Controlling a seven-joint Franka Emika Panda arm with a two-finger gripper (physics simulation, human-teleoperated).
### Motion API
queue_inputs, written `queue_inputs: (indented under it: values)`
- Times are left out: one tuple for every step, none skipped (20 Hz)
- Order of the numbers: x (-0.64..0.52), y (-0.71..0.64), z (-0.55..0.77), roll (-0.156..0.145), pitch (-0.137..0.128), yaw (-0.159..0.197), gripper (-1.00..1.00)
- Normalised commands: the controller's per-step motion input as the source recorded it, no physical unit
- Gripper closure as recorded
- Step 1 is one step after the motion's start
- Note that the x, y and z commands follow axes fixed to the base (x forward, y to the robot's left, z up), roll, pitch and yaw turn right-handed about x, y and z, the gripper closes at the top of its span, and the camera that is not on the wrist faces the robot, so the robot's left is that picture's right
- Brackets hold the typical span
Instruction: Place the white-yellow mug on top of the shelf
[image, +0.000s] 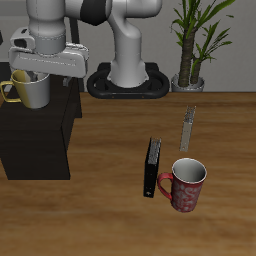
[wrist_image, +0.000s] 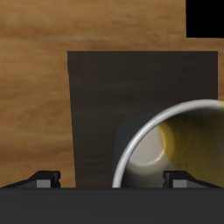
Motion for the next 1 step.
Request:
queue_inputs:
  values:
    - [-0.14, 0.11, 0.19, 0.037, -0.045, 0.057, -1.00]
